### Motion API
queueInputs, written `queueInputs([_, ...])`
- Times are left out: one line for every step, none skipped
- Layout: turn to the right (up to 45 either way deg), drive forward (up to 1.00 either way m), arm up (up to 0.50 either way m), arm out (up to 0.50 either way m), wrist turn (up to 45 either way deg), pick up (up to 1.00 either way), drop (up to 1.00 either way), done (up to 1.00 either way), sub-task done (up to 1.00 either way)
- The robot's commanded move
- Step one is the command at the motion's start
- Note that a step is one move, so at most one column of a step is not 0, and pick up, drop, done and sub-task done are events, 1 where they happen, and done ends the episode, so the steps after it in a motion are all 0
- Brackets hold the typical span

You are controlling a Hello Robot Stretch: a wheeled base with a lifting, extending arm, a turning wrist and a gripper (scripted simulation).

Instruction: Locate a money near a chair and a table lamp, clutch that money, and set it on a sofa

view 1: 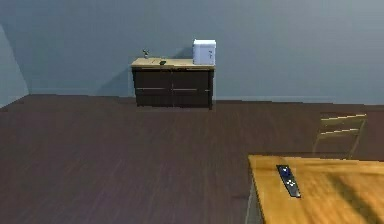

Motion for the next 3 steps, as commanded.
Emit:
queueInputs([0.0,1.00,0.00,0.00,0.0,0.00,0.00,0.00,0.00])
queueInputs([9.0,0.00,0.00,0.00,0.0,0.00,0.00,0.00,0.00])
queueInputs([0.0,0.20,0.00,0.00,0.0,0.00,0.00,0.00,0.00])
